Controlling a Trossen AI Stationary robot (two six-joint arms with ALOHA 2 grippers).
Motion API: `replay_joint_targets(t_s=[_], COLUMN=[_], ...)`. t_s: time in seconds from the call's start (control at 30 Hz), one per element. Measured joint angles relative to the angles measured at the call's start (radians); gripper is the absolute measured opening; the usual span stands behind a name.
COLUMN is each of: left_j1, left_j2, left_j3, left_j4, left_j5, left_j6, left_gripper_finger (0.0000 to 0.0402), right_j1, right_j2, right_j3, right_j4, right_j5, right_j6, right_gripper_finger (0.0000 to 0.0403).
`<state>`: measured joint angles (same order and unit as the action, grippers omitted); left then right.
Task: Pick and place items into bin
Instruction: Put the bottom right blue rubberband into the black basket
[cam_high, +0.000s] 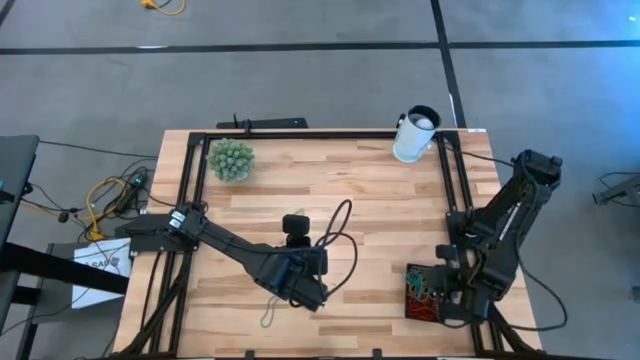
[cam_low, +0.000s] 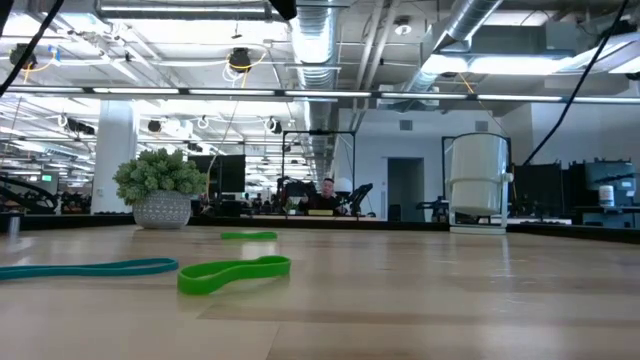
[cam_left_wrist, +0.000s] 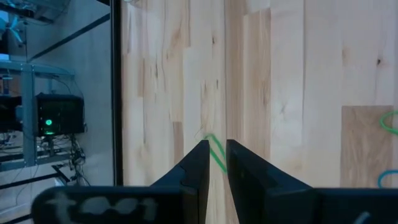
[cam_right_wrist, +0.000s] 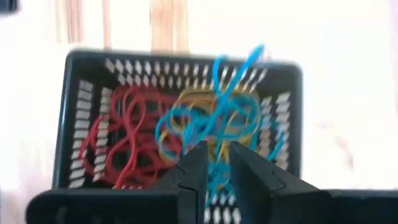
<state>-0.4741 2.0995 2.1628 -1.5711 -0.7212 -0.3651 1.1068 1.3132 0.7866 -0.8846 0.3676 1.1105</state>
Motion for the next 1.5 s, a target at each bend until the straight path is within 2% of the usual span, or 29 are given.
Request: replay_joint_targets(t_s=[0.27, 0.33, 0.43, 0.53, 0.8, 0.97, 1.2, 1.5], left_j1=[0.009, 0.008, 0.009, 0.009, 0.007, 0.007, 0.006, 0.008], left_j2=[0.000, 0.000, 0.000, 0.000, 0.000, 0.000, 0.000, 0.000], left_j3=[0.000, 0.000, 0.000, 0.000, -0.001, -0.001, -0.001, -0.001], left_j4=[0.000, 0.000, 0.000, 0.000, 0.000, 0.000, 0.000, 0.000], left_j5=[0.001, 0.001, 0.002, 0.002, 0.002, 0.002, 0.002, 0.003], left_j6=[-0.002, -0.002, -0.002, -0.003, 0.001, 0.003, 0.004, 0.004], left_gripper_finger=[0.0045, 0.0045, 0.0045, 0.0045, 0.0045, 0.0045, 0.0045, 0.0045], right_j1=[-0.191, -0.256, -0.338, -0.386, -0.464, -0.479, -0.437, -0.357], right_j2=[-0.025, -0.014, 0.018, 0.046, 0.057, 0.057, 0.053, 0.036], right_j3=[0.017, 0.017, 0.017, 0.017, 0.017, 0.017, 0.017, 0.021], right_j4=[0.015, 0.029, 0.084, 0.150, 0.145, 0.135, 0.135, 0.134], right_j5=[0.001, -0.043, -0.168, -0.266, -0.290, -0.304, -0.411, -0.353], right_j6=[-0.157, -0.198, -0.279, -0.360, -0.411, -0.439, -0.385, -0.333], right_gripper_finger=[0.0061, 0.0061, 0.0061, 0.0061, 0.0061, 0.0061, 0.0061, 0.0061])
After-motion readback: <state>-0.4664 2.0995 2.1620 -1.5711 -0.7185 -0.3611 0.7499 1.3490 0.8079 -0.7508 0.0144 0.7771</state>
